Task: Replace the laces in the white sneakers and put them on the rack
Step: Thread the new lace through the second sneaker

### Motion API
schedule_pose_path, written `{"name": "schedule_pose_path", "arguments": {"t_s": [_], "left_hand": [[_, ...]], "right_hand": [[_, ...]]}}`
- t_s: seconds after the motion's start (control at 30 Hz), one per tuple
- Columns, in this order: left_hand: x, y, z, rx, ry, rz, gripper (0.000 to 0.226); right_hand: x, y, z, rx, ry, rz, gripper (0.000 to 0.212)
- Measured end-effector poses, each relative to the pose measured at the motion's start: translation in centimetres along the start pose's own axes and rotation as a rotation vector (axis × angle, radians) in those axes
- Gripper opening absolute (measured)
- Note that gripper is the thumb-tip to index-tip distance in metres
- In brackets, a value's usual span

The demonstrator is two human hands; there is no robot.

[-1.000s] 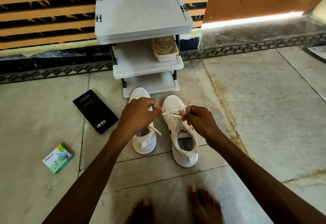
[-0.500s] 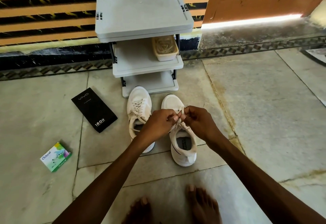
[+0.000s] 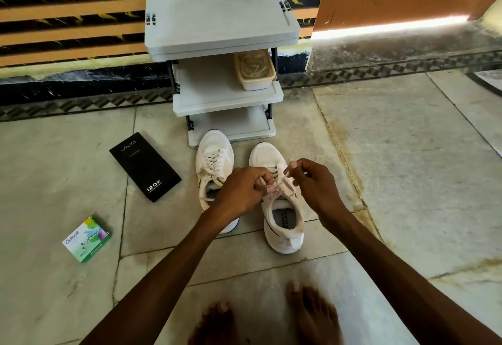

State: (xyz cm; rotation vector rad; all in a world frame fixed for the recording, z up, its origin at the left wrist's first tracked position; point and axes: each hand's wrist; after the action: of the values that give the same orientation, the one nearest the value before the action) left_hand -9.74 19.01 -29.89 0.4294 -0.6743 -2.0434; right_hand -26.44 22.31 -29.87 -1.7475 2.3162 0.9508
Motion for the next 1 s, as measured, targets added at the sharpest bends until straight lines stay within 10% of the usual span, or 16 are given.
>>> {"name": "schedule_pose_path", "arguments": {"t_s": [0.43, 0.63, 0.83, 1.0], "left_hand": [[-1.0, 2.2, 1.0, 0.852, -0.057, -0.413, 0.015], [-0.1, 0.3, 1.0, 0.571, -0.123, -0.199, 0.023], [-1.0, -3.2, 0.7, 0.56, -0.164, -0.056, 0.013], [-1.3, -3.6, 0.8, 0.416, -0.11, -0.003, 0.011]], "right_hand": [[2.3, 0.4, 3.3, -0.353, -0.312, 0.178, 0.031], [1.2, 1.0, 2.8, -0.655, -0.019, 0.272, 0.027], [-0.3, 1.1, 1.3, -0.725, 0.181, -0.191, 0.044], [-0.4, 1.1, 1.0, -0.85, 0.243, -0.024, 0.036]]}}
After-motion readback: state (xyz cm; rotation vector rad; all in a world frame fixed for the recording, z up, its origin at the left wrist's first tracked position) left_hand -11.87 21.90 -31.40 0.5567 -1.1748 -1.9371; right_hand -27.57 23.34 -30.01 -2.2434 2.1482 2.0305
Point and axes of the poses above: each hand's wrist, its own x-axis towards the middle knuckle, its own y-axis out of the back of the hand, z = x × y, and after that the axes turned 15 degrees about -y, right-handed
